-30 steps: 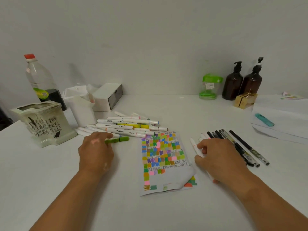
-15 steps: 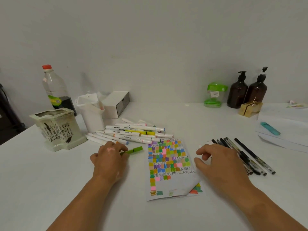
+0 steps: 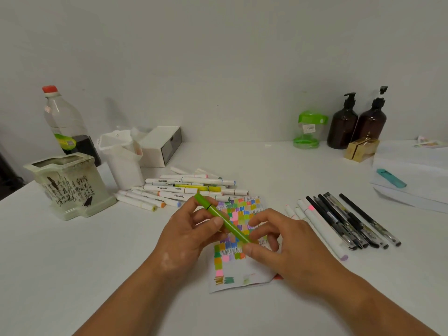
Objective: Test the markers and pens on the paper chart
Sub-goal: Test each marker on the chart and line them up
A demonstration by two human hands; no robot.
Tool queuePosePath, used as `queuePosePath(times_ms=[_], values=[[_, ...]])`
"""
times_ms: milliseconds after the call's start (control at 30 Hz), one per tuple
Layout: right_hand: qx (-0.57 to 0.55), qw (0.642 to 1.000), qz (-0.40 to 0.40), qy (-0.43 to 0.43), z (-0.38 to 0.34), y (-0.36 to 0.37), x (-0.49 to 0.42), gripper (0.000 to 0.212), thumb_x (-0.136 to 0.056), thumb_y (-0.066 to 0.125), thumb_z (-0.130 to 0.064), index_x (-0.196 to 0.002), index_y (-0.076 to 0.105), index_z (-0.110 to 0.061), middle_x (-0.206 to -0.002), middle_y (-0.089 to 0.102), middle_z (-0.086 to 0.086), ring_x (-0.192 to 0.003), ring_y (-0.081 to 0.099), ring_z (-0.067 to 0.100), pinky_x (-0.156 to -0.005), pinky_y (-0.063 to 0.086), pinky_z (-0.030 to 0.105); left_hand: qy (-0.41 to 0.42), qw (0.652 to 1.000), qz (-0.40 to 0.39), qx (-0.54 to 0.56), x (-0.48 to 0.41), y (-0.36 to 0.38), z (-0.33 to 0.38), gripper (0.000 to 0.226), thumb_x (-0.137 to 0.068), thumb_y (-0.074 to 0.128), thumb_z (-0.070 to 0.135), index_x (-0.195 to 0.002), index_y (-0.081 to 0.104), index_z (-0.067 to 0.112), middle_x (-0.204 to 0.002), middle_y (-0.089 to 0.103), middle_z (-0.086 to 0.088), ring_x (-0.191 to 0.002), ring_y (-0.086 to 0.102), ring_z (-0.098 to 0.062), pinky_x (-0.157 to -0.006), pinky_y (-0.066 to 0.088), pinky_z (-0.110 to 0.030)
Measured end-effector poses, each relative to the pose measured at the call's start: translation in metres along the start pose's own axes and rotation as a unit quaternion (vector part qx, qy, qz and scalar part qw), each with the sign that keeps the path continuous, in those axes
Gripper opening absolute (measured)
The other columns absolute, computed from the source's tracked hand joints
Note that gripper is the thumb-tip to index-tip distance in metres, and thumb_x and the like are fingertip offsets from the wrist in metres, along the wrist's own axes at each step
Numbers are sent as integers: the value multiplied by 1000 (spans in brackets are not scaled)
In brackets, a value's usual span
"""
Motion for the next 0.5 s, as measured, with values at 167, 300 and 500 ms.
queuePosePath(times_ms=[167,300,500], values=[[-121,991,26,43,4,-2,1,21,-83,81,-31,-98,70,-41,-80,72,-8,-67,61,16,-54,52,32,-2,999,-36,30,1,5,2,30,-63,85,19,-90,71,20,-87,72,-13,-89,73,-32,-74,60,-33],[-143,985,79,49,8,-18,0,24,-82,82,-18,-86,75,-41,-82,75,-12,-74,64,13,-62,52,18,53,982,16,-183,9,-3,15,23,-73,82,34,-94,73,34,-101,75,5,-99,72,-20,-75,60,-27],[-246,967,58,34,-3,-14,1,17,-82,81,-8,-85,74,-23,-72,74,-6,-61,65,7,-54,49,16,222,833,-50,-504,18,26,16,32,-97,54,39,-124,67,29,-103,67,22,-89,61,0,-74,44,-6]])
Point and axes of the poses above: each hand's wrist, its own x-axis away from the middle knuckle, its own y-axis out of the palm, z = x × y, the point moved 4 cm from there along -x, towards the middle knuckle
